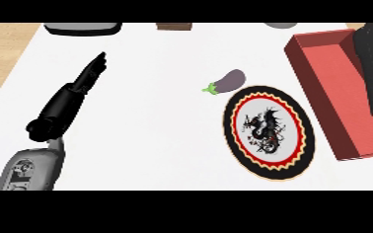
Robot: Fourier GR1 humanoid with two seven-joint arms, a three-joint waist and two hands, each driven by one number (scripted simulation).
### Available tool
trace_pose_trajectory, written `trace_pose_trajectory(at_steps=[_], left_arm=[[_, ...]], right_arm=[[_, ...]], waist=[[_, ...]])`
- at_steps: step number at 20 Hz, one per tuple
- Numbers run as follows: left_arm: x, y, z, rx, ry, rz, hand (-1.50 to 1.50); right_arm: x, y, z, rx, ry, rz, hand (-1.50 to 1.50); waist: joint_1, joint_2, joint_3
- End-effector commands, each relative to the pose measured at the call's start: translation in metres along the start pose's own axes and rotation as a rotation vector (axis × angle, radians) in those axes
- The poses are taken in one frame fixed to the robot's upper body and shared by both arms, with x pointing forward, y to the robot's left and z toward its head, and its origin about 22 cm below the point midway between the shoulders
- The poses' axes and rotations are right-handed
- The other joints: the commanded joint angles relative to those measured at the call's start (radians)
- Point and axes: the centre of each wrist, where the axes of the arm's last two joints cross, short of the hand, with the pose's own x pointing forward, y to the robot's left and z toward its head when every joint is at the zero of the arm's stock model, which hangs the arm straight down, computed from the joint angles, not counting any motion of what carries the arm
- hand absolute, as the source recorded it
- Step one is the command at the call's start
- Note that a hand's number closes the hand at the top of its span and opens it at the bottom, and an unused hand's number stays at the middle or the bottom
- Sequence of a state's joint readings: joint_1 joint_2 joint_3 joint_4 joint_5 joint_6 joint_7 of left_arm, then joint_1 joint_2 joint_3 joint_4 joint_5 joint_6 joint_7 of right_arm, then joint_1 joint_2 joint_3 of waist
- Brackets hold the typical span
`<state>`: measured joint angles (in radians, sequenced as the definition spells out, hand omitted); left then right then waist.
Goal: Pick the pear from the plate and place it in the cardboard box
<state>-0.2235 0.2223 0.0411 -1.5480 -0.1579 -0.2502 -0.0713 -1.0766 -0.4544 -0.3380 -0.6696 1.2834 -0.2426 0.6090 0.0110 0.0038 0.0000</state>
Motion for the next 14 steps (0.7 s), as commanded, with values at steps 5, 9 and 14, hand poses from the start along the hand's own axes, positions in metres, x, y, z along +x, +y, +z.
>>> trace_pose_trajectory(at_steps=[5, 9, 14], left_arm=[[0.012, 0.005, 0.002, 0.001, 0.003, -0.008, 0.0], [0.006, 0.015, -0.004, 0.0, -0.003, -0.008, 0.0], [0.007, -0.007, -0.015, -0.002, -0.001, -0.016, 0.0]], right_arm=[[-0.061, 0.01, -0.027, 0.353, 0.128, 0.103, 1.5], [-0.102, -0.005, -0.046, 0.43, 0.107, 0.094, 1.5], [-0.134, 0.016, -0.045, 0.593, 0.183, 0.171, 1.5]], waist=[[-0.003, -0.005, 0.0], [-0.01, -0.002, 0.0], [0.004, 0.006, 0.001]])
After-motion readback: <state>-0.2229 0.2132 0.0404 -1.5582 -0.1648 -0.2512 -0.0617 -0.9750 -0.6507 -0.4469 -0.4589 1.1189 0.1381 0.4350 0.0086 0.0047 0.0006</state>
